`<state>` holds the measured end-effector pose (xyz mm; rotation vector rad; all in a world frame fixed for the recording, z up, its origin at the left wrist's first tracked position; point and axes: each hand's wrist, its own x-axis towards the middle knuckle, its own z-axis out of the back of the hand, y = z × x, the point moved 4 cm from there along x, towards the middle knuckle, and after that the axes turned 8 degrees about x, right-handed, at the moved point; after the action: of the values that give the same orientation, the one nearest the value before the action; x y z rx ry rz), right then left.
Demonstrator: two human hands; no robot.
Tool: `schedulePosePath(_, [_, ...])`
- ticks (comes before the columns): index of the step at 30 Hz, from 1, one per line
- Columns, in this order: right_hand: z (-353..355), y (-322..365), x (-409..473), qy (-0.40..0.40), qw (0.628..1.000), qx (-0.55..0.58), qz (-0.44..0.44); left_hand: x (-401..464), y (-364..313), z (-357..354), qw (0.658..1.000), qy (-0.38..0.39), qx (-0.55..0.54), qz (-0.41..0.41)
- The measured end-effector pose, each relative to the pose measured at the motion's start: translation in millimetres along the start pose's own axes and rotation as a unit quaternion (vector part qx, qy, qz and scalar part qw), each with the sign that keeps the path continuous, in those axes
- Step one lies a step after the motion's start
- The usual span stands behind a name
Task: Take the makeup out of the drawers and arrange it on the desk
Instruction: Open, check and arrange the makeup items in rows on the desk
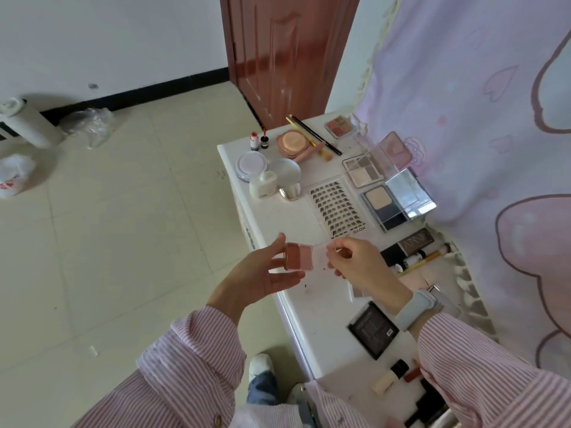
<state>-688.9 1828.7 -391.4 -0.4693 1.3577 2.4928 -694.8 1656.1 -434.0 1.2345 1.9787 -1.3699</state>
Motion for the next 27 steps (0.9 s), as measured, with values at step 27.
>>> schedulePosePath(27, [-11, 27, 93, -0.063, 0.996, -0.053, 0.046, 56, -31, 42, 0.846, -0.391, 0.323, -0.161])
